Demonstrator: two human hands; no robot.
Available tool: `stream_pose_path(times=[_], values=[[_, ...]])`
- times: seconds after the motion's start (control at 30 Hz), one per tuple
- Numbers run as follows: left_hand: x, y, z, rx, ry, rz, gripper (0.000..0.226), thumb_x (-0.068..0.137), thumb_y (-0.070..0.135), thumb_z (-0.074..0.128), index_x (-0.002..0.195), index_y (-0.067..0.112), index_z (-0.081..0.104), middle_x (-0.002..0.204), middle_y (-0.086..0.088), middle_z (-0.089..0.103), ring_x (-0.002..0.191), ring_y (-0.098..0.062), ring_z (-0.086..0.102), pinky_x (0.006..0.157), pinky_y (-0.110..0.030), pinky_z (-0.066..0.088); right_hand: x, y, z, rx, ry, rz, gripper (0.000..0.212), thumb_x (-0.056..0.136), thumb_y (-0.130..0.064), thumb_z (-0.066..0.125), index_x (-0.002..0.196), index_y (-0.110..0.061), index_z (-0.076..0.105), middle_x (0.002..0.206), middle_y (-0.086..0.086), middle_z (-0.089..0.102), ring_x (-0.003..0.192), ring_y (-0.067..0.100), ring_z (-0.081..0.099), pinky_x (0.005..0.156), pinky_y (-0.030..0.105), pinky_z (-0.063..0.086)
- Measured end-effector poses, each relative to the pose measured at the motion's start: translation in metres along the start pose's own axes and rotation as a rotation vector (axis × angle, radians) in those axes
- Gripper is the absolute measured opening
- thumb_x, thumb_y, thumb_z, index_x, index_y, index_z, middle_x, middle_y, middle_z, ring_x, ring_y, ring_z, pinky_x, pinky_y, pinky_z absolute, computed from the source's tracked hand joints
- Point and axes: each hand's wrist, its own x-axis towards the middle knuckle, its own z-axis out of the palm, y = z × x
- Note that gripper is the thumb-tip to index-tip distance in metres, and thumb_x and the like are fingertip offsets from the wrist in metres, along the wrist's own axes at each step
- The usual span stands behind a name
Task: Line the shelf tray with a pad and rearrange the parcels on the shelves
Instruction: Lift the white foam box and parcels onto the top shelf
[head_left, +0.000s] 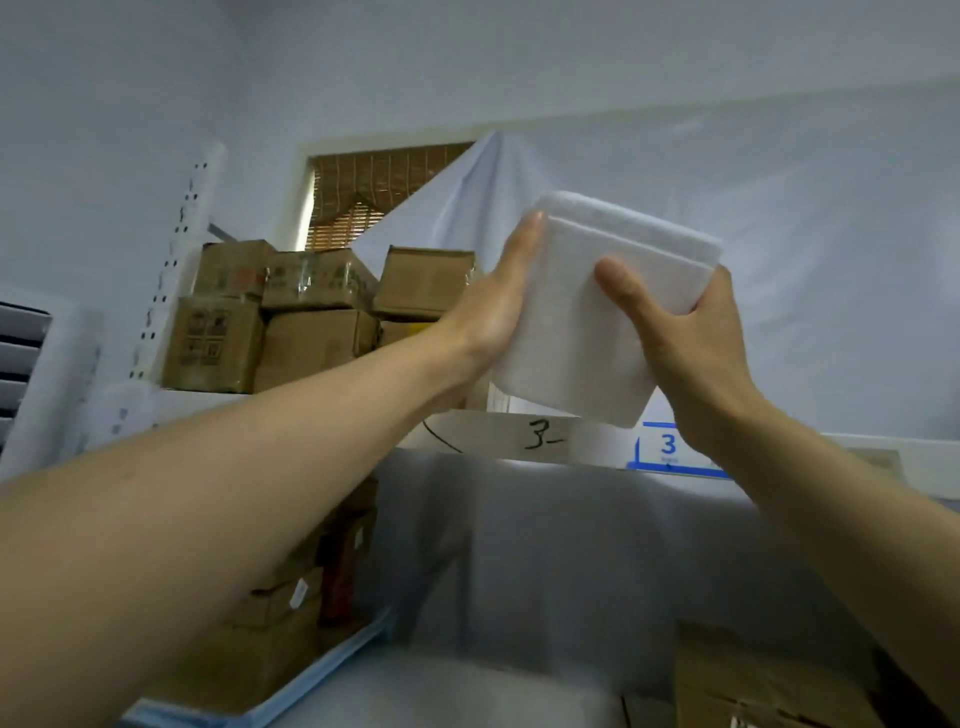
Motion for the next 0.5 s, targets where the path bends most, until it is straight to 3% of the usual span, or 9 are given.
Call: stream_pose_path(times=[0.07,0.13,0.23,0.37,0.5], values=[[0.021,-0.012,0.0,0.079,-0.038,0.01,0.048,0.096,0.064,0.04,0.118,0.028,0.063,0.106,0.004,0.071,0.096,-0.01,0.07,0.084,-0.028,0.058,0.021,0.013,0.004,-0.089,0.004,0.013,0.092,0.057,-0.073,0.082,0.129,-0.022,0.057,0.116,-0.005,0.07,0.1,0.01,0.071,0.085,0.04,0.061],[0.037,-0.029,-0.002,0.181,-0.059,-0.023,0.062,0.085,0.057,0.058,0.133,0.018,0.055,0.118,-0.003,0.068,0.107,-0.022,0.066,0.097,-0.042,0.054,0.036,0.028,0.012,-0.194,0.005,0.018,0.093,0.055,-0.079,0.079,0.127,-0.023,0.057,0.115,-0.006,0.07,0.102,0.013,0.069,0.088,0.044,0.06],[0.054,-0.058,-0.01,0.22,-0.068,-0.08,0.058,0.085,0.044,0.063,0.134,0.015,0.053,0.12,-0.004,0.067,0.107,-0.024,0.065,0.097,-0.044,0.053,0.048,0.054,0.025,-0.335,-0.055,0.046,0.088,0.06,-0.077,0.075,0.128,-0.026,0.053,0.116,-0.007,0.067,0.103,0.016,0.067,0.084,0.042,0.058],[0.072,-0.093,-0.019,0.229,0.004,-0.055,0.046,0.092,0.028,0.065,0.134,0.015,0.051,0.122,-0.001,0.064,0.109,-0.022,0.062,0.096,-0.039,0.053,0.058,0.079,0.038,-0.461,-0.162,0.131,0.09,0.06,-0.075,0.075,0.128,-0.02,0.057,0.115,-0.003,0.068,0.098,0.016,0.067,0.067,0.03,0.052],[0.088,-0.118,-0.02,0.348,0.092,-0.013,0.049,0.086,0.015,0.07,0.132,0.012,0.055,0.124,-0.005,0.064,0.109,-0.023,0.062,0.094,-0.04,0.055,0.063,0.095,0.045,-0.539,-0.189,0.17,0.059,0.079,-0.047,0.081,0.122,-0.017,0.054,0.102,-0.008,0.061,0.089,0.009,0.059,0.065,0.025,0.046]])
